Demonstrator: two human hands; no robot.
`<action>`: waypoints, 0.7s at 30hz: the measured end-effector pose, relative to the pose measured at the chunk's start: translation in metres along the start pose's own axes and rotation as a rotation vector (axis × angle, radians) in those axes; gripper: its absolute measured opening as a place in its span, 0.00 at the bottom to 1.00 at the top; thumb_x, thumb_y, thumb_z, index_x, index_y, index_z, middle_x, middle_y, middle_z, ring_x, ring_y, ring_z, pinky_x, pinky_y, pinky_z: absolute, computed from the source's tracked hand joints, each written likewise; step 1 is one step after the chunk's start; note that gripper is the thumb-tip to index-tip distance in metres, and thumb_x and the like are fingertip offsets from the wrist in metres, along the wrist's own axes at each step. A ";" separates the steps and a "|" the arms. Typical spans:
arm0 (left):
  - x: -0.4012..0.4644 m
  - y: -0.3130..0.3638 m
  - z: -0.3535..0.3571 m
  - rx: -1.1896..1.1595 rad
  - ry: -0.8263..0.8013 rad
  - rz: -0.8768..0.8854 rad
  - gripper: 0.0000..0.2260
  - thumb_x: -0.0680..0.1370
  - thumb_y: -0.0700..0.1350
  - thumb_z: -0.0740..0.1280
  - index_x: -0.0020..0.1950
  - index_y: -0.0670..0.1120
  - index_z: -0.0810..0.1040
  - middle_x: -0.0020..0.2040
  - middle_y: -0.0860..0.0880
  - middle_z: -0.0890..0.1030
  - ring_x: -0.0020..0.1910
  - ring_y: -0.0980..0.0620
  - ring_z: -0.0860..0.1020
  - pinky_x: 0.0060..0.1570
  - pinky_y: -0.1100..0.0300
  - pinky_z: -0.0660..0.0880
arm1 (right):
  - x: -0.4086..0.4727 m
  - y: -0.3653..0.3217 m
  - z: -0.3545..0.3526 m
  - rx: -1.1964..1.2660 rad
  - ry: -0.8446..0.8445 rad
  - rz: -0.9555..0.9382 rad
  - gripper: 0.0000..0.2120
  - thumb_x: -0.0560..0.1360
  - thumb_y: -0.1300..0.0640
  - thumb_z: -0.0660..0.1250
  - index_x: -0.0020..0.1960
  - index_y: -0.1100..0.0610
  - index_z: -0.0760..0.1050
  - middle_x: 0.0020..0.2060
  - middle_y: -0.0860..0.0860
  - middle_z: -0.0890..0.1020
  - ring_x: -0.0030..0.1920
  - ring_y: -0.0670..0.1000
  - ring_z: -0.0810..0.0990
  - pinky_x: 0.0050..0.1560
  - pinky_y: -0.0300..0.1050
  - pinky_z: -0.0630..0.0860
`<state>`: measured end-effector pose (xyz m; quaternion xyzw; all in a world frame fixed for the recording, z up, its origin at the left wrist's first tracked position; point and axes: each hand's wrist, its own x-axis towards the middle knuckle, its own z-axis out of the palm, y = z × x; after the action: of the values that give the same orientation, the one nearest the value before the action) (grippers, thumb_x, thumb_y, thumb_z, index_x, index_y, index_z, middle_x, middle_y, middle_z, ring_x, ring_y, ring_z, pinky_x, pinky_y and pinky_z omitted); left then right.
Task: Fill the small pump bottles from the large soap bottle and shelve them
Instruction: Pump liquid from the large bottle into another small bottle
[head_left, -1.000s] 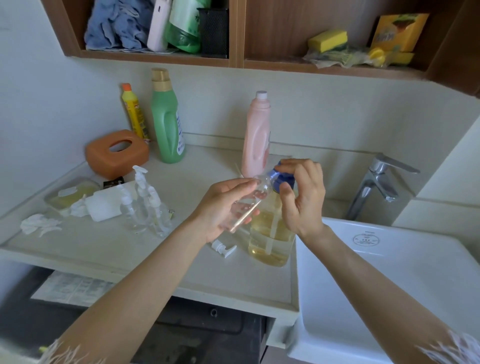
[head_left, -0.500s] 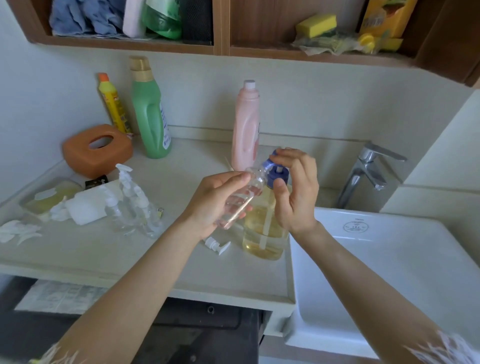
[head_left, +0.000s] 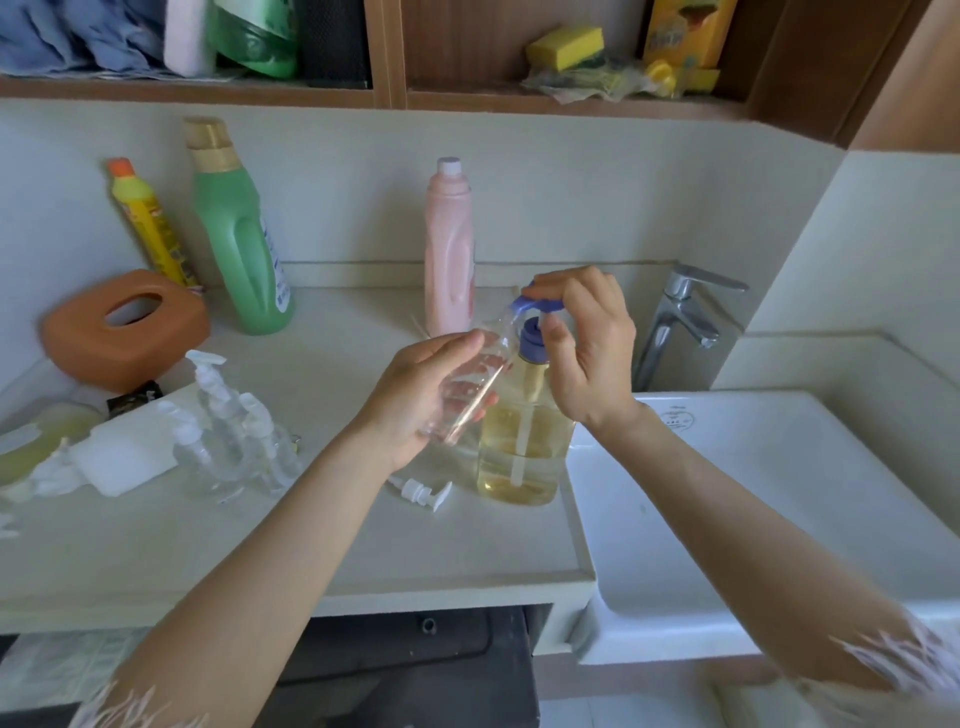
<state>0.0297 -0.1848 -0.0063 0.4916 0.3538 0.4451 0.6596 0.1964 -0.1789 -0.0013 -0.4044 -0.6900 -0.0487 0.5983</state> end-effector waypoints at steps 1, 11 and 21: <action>0.001 0.000 0.000 0.000 -0.010 0.005 0.17 0.69 0.52 0.68 0.52 0.43 0.81 0.45 0.43 0.84 0.32 0.50 0.80 0.30 0.63 0.75 | 0.001 0.000 -0.002 0.001 -0.008 0.002 0.17 0.75 0.57 0.54 0.46 0.62 0.81 0.44 0.54 0.81 0.46 0.55 0.77 0.52 0.39 0.69; 0.008 -0.009 -0.008 0.033 -0.103 0.064 0.14 0.72 0.49 0.66 0.53 0.44 0.81 0.42 0.48 0.85 0.37 0.53 0.82 0.37 0.62 0.77 | -0.019 0.004 0.010 -0.018 0.055 -0.018 0.26 0.80 0.46 0.52 0.48 0.65 0.79 0.48 0.57 0.81 0.50 0.59 0.77 0.55 0.32 0.65; 0.008 -0.007 -0.015 0.130 -0.101 0.067 0.16 0.72 0.50 0.70 0.56 0.42 0.79 0.43 0.47 0.84 0.37 0.52 0.82 0.34 0.64 0.75 | -0.013 -0.003 0.004 0.000 0.024 0.004 0.16 0.72 0.60 0.54 0.45 0.63 0.80 0.44 0.54 0.81 0.45 0.59 0.75 0.51 0.30 0.65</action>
<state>0.0209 -0.1734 -0.0172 0.5667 0.3315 0.4175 0.6283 0.1911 -0.1852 -0.0124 -0.4050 -0.6820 -0.0524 0.6068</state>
